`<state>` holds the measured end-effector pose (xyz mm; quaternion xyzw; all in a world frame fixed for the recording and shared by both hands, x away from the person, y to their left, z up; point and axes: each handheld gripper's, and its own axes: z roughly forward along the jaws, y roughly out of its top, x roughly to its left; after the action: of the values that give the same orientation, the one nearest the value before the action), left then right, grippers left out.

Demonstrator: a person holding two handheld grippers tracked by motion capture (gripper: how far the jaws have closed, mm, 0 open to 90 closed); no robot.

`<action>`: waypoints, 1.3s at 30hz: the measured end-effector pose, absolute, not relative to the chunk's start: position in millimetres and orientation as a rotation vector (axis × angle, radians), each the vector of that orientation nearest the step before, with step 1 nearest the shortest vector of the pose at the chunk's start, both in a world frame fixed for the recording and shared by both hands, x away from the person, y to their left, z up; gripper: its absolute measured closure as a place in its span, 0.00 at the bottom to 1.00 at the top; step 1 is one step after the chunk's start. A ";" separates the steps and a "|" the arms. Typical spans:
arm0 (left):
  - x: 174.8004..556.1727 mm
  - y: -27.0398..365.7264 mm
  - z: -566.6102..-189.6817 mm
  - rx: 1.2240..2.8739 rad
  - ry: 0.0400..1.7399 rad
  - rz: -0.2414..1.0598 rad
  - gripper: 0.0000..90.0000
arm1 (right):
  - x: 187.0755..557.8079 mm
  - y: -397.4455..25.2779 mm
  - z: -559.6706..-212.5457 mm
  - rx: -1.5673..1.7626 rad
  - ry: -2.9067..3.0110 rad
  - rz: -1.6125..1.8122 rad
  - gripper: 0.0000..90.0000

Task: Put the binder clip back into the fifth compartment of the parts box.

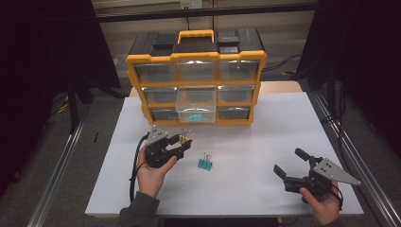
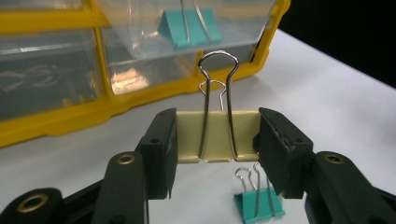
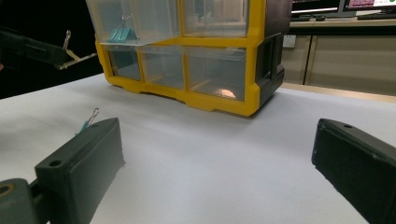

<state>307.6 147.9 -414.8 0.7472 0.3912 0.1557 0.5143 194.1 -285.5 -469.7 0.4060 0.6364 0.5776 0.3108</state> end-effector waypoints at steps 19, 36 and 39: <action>308.8 147.1 -373.6 1.738 0.884 0.355 0.56 | 193.9 -285.7 -469.4 1.066 1.683 1.525 0.02; 314.6 141.1 -331.8 1.712 0.841 0.377 0.56 | 194.1 -285.3 -469.5 1.066 1.684 1.529 0.02; 317.3 138.7 -324.6 1.720 0.834 0.390 0.56 | 193.9 -285.7 -469.4 1.068 1.682 1.525 0.02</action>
<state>317.3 138.7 -324.6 0.7300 0.3539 0.1657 0.5607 193.9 -285.7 -469.4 0.4047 0.6371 0.5775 0.3112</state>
